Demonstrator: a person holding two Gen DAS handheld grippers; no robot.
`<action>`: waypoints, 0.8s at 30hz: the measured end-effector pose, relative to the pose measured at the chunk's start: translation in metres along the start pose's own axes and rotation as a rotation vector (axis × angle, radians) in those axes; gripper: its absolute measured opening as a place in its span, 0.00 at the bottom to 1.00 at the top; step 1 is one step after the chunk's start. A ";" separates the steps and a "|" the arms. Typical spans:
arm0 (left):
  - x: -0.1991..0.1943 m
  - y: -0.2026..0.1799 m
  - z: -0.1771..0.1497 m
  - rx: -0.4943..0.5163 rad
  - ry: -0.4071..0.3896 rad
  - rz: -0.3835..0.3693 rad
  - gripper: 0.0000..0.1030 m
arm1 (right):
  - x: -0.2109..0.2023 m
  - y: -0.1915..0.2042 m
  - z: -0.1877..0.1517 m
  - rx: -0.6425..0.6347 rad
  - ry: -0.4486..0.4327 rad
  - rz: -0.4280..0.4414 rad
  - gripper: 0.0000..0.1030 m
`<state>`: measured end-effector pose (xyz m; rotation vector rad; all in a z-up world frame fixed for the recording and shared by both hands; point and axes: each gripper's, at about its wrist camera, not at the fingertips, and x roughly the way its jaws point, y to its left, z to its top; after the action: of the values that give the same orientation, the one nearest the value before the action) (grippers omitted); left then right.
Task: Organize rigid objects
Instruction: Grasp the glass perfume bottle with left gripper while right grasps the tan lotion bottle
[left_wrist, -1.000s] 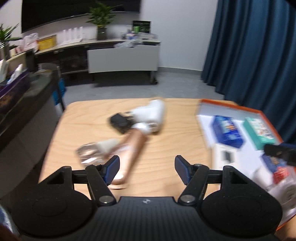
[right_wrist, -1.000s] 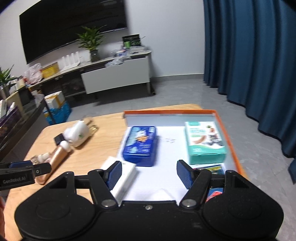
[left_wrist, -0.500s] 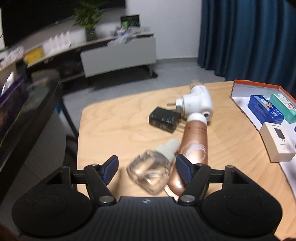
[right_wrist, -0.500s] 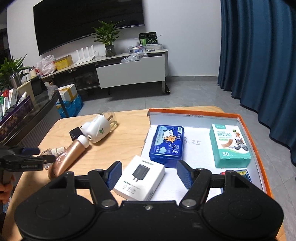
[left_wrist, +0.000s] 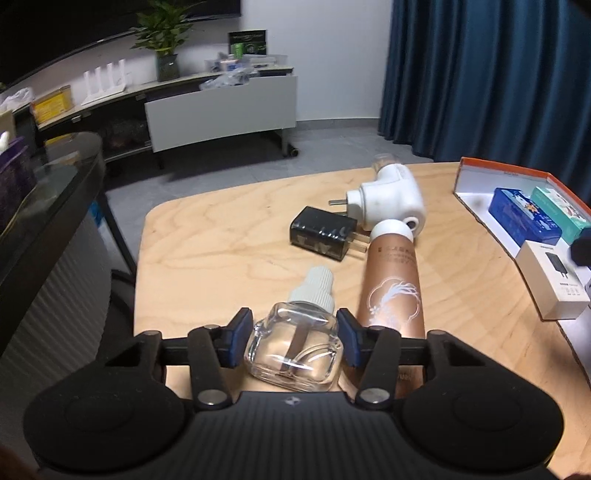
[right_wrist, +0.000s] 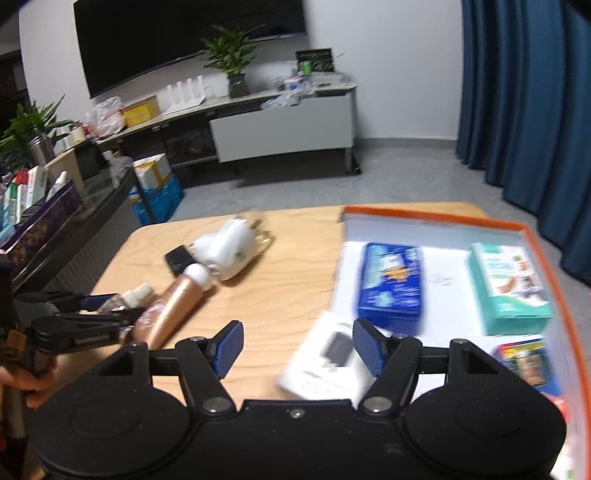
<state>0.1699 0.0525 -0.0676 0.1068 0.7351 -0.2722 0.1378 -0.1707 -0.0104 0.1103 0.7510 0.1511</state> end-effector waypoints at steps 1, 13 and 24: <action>-0.004 0.001 -0.001 -0.021 0.000 0.006 0.49 | 0.006 0.005 0.001 0.007 0.017 0.020 0.77; -0.033 0.024 -0.004 -0.194 -0.035 0.107 0.25 | 0.098 0.102 0.012 0.030 0.156 0.083 0.82; -0.029 0.015 -0.025 -0.167 -0.047 0.068 0.46 | 0.114 0.119 0.009 -0.115 0.065 -0.054 0.51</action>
<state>0.1374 0.0776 -0.0660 -0.0334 0.7029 -0.1476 0.2149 -0.0339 -0.0616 -0.0247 0.8077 0.1468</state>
